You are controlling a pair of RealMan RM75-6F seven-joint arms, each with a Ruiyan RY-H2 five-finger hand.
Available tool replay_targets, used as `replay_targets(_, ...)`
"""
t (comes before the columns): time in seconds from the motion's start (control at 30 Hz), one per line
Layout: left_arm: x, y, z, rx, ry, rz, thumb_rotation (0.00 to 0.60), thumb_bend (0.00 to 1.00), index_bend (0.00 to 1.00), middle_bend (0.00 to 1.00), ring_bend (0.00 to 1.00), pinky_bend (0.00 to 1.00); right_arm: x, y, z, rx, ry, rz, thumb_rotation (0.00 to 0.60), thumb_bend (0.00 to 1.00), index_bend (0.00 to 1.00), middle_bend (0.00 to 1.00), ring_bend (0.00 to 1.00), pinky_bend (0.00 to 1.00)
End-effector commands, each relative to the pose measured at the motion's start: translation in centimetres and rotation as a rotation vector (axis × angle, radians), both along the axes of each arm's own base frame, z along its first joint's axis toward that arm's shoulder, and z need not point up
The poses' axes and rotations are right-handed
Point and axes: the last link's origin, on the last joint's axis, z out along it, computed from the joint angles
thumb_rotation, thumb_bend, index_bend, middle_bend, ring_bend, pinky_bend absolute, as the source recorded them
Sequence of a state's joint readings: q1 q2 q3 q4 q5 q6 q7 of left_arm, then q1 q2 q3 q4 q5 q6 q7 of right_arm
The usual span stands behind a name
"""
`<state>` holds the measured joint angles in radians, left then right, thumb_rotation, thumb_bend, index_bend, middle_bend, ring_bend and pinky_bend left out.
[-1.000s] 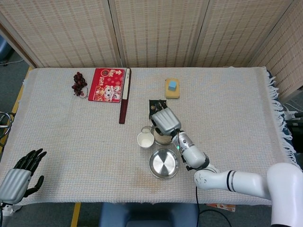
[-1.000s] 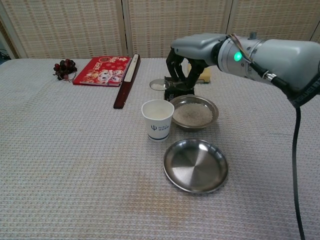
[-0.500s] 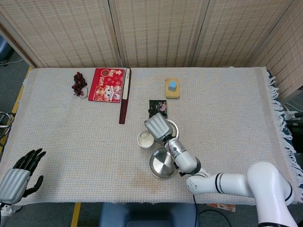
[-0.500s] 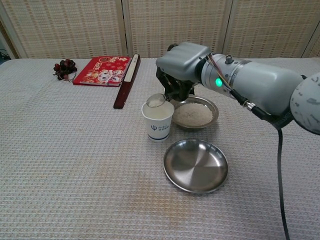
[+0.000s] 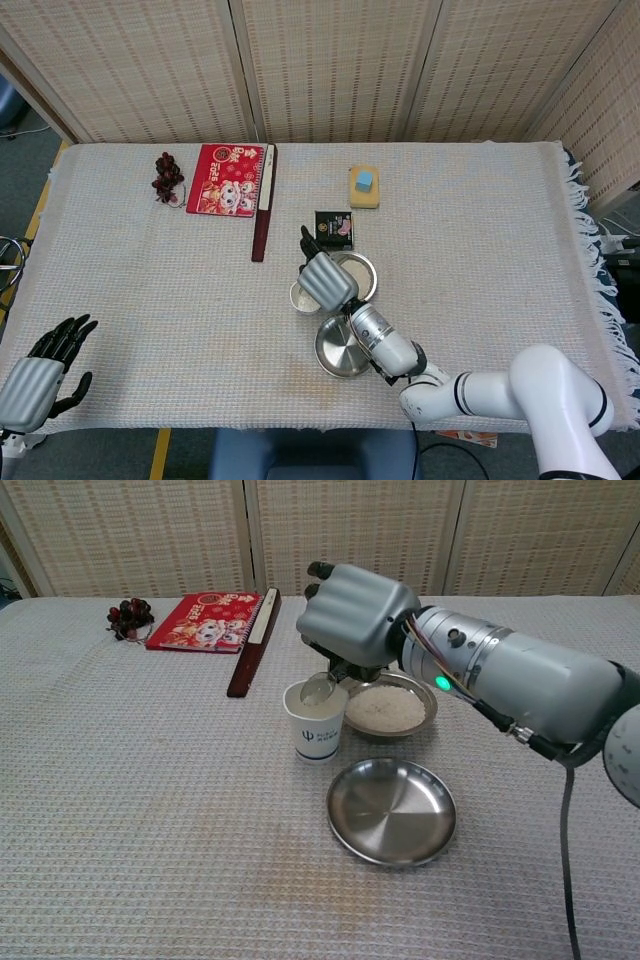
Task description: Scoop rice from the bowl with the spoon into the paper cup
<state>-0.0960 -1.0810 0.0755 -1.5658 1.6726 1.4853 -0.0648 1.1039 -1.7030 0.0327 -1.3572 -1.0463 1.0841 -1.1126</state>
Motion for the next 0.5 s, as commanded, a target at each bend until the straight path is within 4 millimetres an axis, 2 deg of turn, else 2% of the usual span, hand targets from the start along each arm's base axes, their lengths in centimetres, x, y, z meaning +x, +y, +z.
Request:
replay_targets(0.03, 0.02, -0.06, 0.01, 0.000, 0.000, -0.002, 0.600, 0.49, 0.00, 0.00, 0.00, 0.15, -0.62, 1.11, -0.29, -0.077, 0.150, 0.143, 0.600, 0.34, 0.93, 0.57, 0.14, 0.00)
replay_targets(0.33, 0.07, -0.19, 0.07, -0.001, -0.003, -0.008, 0.600, 0.48, 0.00, 0.00, 0.00, 0.15, -0.87, 1.84, -0.33, -0.219, 0.280, 0.352, 0.600, 0.34, 0.92, 0.57, 0.14, 0.00)
replay_targets(0.5, 0.10, -0.24, 0.09, 0.001, -0.004, -0.010, 0.600, 0.48, 0.00, 0.00, 0.00, 0.15, -1.13, 1.93, -0.23, -0.242, 0.250, 0.360, 0.600, 0.34, 0.92, 0.57, 0.14, 0.00)
